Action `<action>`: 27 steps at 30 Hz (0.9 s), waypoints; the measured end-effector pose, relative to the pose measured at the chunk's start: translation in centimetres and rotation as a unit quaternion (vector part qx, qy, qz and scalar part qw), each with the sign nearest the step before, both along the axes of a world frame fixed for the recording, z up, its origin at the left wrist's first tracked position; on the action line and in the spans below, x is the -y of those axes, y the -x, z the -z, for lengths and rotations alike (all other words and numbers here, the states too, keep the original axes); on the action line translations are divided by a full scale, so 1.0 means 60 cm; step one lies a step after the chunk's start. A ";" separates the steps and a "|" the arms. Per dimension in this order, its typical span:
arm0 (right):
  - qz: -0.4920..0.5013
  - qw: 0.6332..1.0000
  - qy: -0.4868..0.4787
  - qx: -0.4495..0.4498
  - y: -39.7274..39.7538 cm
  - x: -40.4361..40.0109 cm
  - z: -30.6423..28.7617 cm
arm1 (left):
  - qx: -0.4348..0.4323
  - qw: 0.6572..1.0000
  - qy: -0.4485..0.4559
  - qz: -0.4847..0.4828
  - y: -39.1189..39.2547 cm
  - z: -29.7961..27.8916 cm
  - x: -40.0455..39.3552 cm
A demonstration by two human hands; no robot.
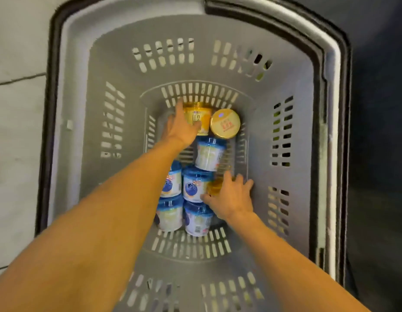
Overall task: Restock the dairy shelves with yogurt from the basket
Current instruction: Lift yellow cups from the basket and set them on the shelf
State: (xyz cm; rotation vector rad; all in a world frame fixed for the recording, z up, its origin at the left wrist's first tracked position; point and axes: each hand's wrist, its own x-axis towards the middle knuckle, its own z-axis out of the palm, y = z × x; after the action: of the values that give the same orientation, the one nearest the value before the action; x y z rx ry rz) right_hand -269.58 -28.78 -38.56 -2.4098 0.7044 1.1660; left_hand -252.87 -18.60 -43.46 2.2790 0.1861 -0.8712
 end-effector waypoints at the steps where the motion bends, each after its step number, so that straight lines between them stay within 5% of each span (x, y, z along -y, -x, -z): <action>1: -0.027 1.000 0.012 -0.004 0.003 -0.006 0.000 | 0.001 1.000 -0.004 0.003 -0.011 0.002 0.002; 7: -0.071 0.990 0.073 0.093 0.040 -0.015 0.027 | 0.004 1.000 -0.002 -0.014 -0.029 0.045 0.041; 13: -0.013 0.992 0.041 0.120 0.034 0.000 0.036 | 0.046 0.998 0.014 -0.043 -0.022 0.058 0.041; 22: 0.145 0.970 -0.076 0.181 0.024 0.010 -0.046 | 0.137 0.981 0.075 -0.113 0.032 -0.069 -0.021; 27: 0.169 0.947 -0.098 0.255 -0.017 0.024 -0.179 | 0.147 0.973 0.114 -0.133 0.059 -0.219 -0.072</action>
State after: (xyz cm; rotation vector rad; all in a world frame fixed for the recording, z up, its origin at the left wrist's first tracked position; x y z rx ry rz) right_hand -268.57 -30.20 -27.82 -2.1707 0.7448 0.4250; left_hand -256.43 -14.30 -30.31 2.0768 0.2376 -0.3886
